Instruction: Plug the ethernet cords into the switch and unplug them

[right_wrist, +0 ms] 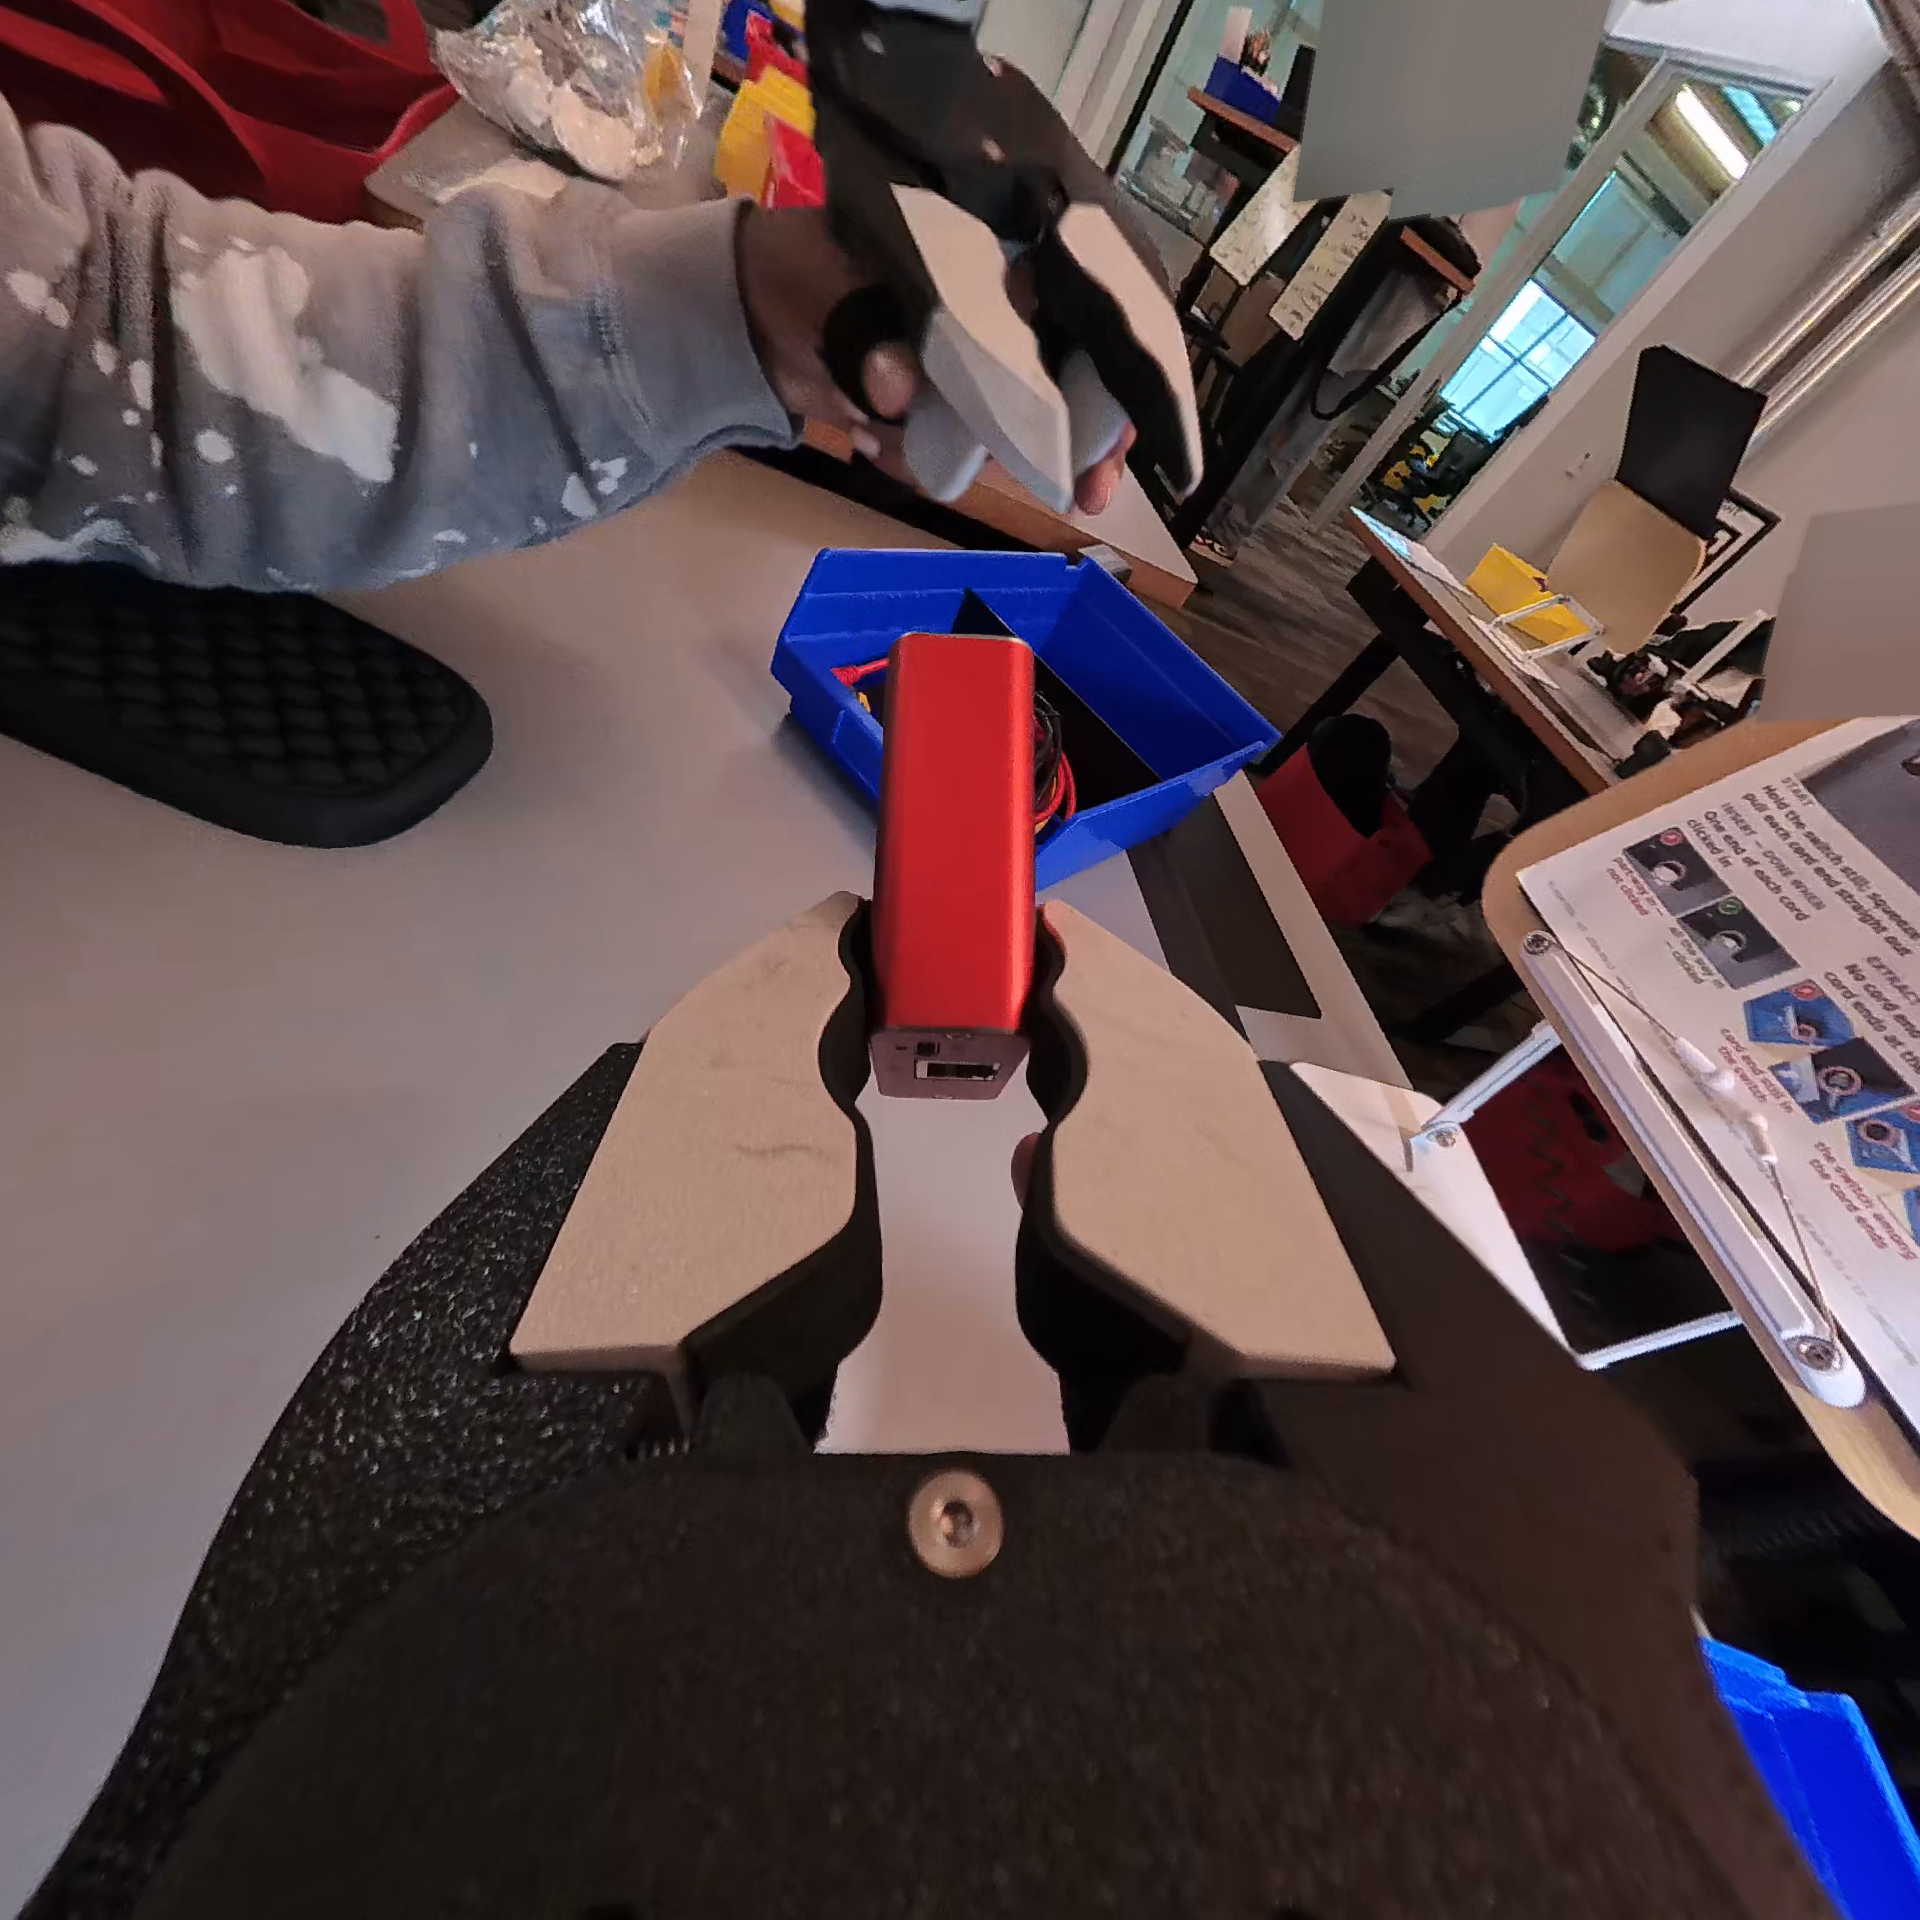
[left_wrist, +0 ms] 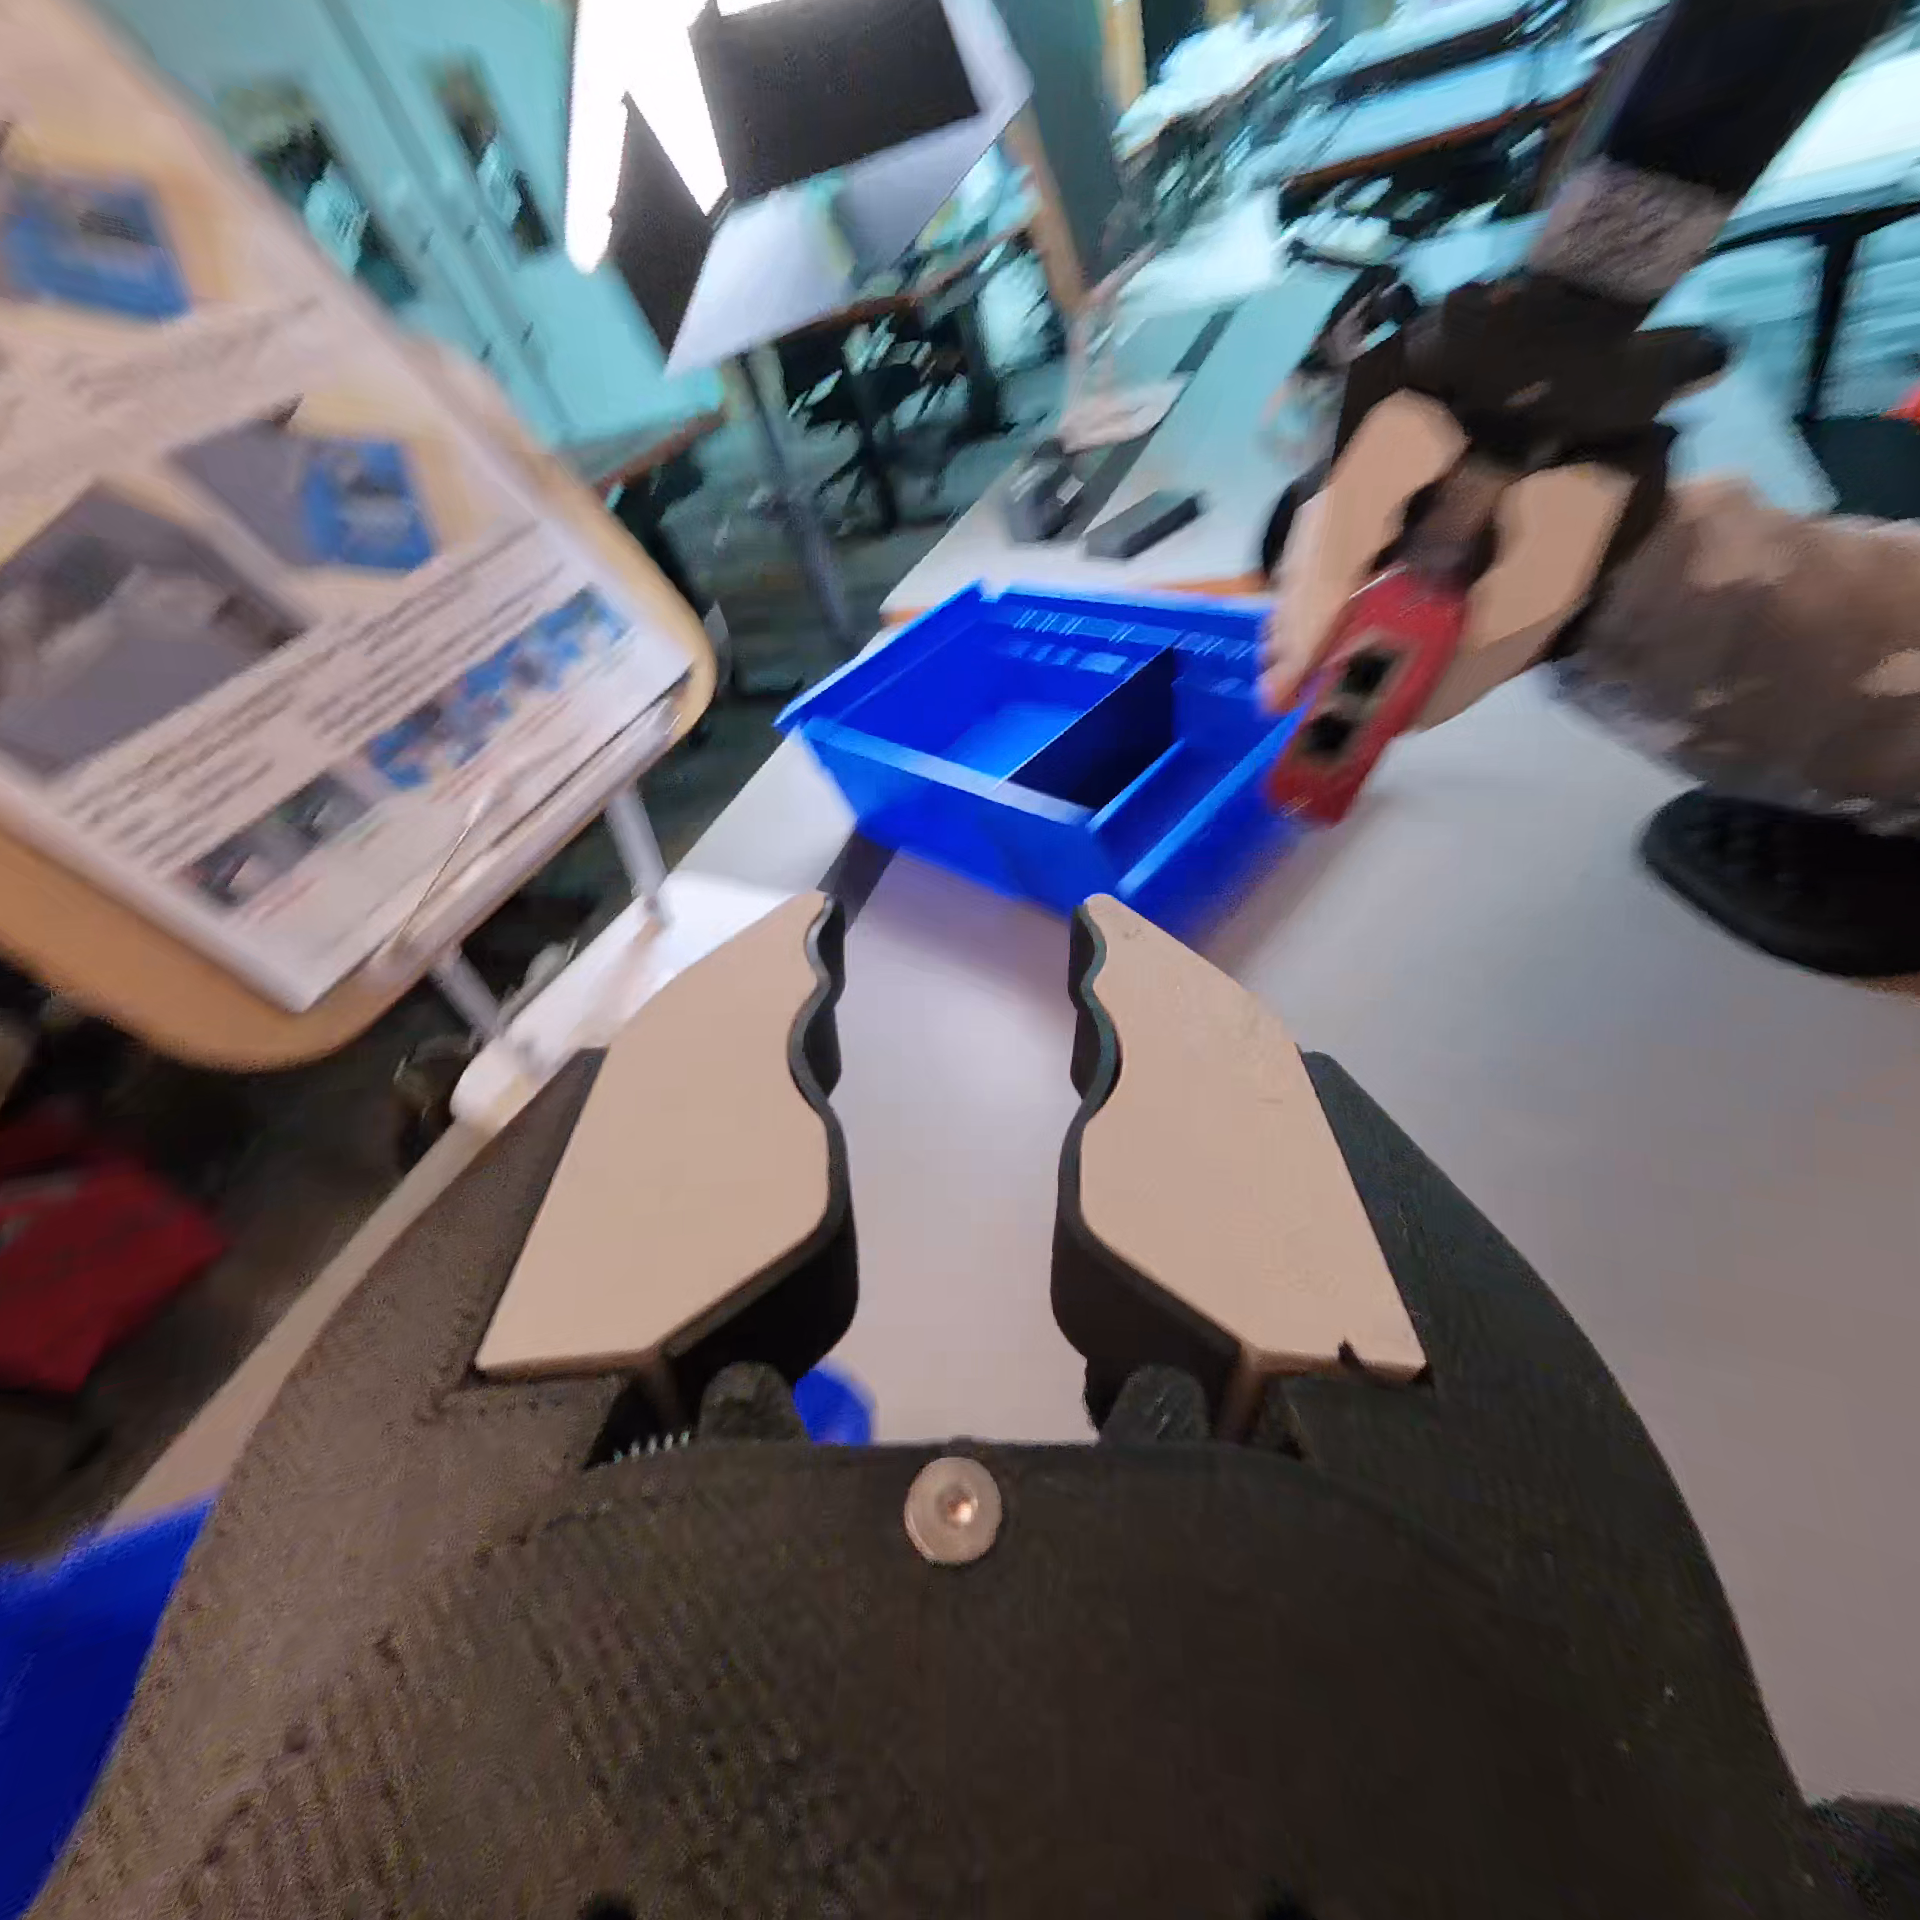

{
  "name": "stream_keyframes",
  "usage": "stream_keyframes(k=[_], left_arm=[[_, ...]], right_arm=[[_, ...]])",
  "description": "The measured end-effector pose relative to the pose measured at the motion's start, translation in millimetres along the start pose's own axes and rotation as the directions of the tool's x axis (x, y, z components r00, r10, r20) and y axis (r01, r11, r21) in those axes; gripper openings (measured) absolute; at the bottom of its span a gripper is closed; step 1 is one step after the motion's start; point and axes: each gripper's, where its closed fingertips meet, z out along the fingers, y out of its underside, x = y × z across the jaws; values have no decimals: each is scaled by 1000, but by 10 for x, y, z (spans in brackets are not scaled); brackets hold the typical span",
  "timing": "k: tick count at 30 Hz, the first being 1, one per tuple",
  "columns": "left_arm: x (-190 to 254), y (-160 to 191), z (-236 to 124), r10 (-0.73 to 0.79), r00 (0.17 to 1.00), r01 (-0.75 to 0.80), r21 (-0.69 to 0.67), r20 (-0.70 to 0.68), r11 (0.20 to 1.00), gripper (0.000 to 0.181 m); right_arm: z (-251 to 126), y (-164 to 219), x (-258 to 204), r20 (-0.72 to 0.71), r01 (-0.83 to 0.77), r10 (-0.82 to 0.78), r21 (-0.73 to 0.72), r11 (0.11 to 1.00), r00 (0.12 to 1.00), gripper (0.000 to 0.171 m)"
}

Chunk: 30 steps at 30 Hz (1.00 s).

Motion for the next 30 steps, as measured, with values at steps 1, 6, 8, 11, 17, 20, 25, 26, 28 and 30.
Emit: stream_keyframes(k=[1, 6, 8, 11, 17, 20, 25, 26, 28, 30], left_arm=[[-194, 160, -38, -20, 999, 23, -68, 46, 997, 42], [-860, 1162, -226, -69, 984, 137, -452, 164, 882, 41], [-975, 1536, -296, -72, 982, 160, -580, 173, 798, 41], [-1075, 1947, -322, -54, 985, 153, -703, 161, 694, 41], [-1112, 2259, -175, 102, 995, -66, -851, -15, 521, 39], [-1079, 2365, -150, 181, 971, -218, -898, -158, 383, 42], [-947, 2473, -99, 239, 917, -385, -865, -319, 322, 42], [-944, 2496, -84, 264, 905, -409, -853, -334, 323, 40], [-972, 2559, -67, 311, 888, -434, -843, -340, 317, 36], [-1001, 2567, -28, 367, 869, -458, -822, -333, 338, 27]], right_arm=[[-8, 8, 10, 1, -6, 6, 7, 1000, 1000, 26], [-21, 36, 22, 18, -33, 32, 27, 999, 999, 26], [-21, 46, 25, 21, -41, 41, 31, 999, 999, 26], [-15, 71, 30, 27, -54, 53, 33, 998, 998, 26], [-20, 139, 51, 40, -90, 89, 42, 995, 995, 27], [-37, 168, 71, 44, -109, 107, 51, 993, 993, 27], [-88, 183, 104, 52, -136, 133, 70, 988, 990, 27], [-96, 180, 116, 53, -144, 140, 79, 986, 989, 27], [-111, 184, 134, 54, -158, 154, 91, 983, 987, 27], [-120, 200, 151, 52, -168, 164, 96, 981, 985, 27]])
